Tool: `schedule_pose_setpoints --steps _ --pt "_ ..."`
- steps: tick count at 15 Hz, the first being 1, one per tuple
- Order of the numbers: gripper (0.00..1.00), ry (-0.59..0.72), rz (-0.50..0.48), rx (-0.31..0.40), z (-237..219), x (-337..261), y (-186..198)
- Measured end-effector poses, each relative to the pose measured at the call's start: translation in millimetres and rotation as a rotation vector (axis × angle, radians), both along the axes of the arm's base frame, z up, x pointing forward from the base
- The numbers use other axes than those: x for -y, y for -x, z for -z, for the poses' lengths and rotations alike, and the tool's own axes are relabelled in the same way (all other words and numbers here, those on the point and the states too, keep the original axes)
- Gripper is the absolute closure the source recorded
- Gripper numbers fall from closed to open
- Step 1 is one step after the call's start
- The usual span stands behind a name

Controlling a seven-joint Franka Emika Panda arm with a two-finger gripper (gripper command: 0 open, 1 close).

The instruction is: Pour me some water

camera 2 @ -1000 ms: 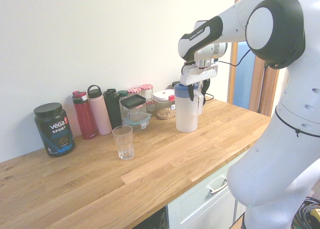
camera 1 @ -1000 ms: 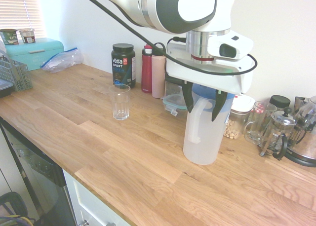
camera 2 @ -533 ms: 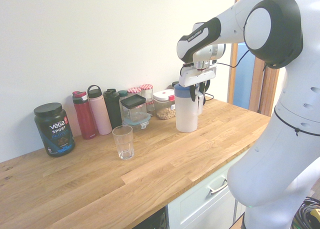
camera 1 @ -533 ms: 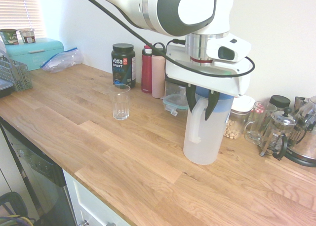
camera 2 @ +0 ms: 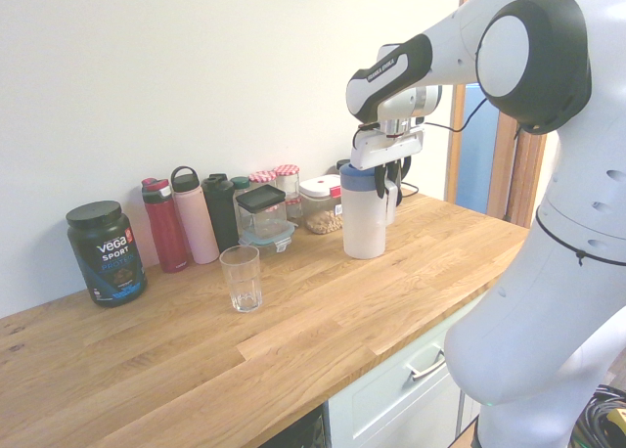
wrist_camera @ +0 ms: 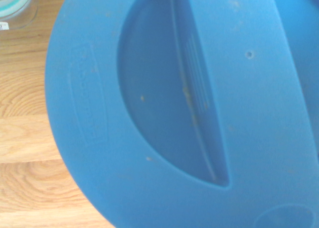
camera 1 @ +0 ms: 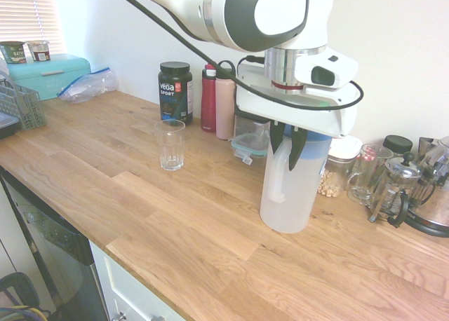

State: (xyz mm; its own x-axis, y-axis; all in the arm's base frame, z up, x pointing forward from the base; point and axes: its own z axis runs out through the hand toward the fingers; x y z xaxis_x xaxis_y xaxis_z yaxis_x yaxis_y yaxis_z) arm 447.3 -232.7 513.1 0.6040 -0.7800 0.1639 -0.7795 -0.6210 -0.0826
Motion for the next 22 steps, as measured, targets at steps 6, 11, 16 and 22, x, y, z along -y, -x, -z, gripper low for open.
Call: schedule_pose_setpoints --steps 6,11,16,22 --pt "1.0 0.024 -0.063 0.039 -68 -7 10" --pt "1.0 0.031 -0.32 -0.001 -126 -79 24" --pt "1.0 0.093 -0.6 -0.066 -132 -164 16" --pt "1.0 0.223 -0.914 -0.173 -109 -234 11"
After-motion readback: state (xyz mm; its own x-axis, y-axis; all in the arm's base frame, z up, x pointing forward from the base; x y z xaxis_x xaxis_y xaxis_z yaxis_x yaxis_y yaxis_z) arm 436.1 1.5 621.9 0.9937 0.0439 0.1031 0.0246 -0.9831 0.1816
